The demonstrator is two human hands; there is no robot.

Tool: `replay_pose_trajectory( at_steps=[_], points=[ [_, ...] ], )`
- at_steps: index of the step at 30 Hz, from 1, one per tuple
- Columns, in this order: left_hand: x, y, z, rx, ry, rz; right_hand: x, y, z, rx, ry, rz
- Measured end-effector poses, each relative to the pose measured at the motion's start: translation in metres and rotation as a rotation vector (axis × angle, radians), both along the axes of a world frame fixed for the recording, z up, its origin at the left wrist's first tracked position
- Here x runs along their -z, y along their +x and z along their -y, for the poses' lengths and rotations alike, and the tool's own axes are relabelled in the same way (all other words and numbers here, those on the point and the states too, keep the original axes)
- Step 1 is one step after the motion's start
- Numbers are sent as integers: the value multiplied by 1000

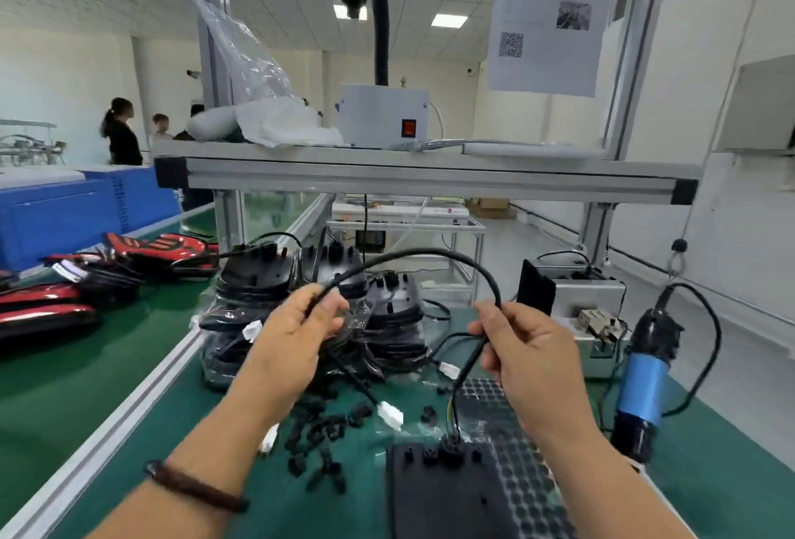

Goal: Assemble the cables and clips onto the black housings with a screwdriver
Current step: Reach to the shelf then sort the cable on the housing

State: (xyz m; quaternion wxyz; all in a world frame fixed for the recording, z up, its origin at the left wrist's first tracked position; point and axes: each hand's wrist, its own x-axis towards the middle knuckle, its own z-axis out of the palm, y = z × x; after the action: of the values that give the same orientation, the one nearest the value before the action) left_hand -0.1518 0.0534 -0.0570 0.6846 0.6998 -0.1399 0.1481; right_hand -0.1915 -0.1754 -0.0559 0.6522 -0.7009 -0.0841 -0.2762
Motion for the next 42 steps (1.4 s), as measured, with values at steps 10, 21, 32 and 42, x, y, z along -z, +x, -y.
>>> replay_pose_trajectory(
  at_steps=[10,21,32,42],
  points=[
    [-49,16,3,253,-580,34,-4,6,-15,-60,-181,61],
    [46,6,-20,355,-200,-170,4,36,-3,58,253,-56],
    [31,13,-11,39,-164,0,19,39,3,59,529,-100],
    [-9,9,54,559,-254,-8,-15,-5,-38,111,-241,136]
  ],
)
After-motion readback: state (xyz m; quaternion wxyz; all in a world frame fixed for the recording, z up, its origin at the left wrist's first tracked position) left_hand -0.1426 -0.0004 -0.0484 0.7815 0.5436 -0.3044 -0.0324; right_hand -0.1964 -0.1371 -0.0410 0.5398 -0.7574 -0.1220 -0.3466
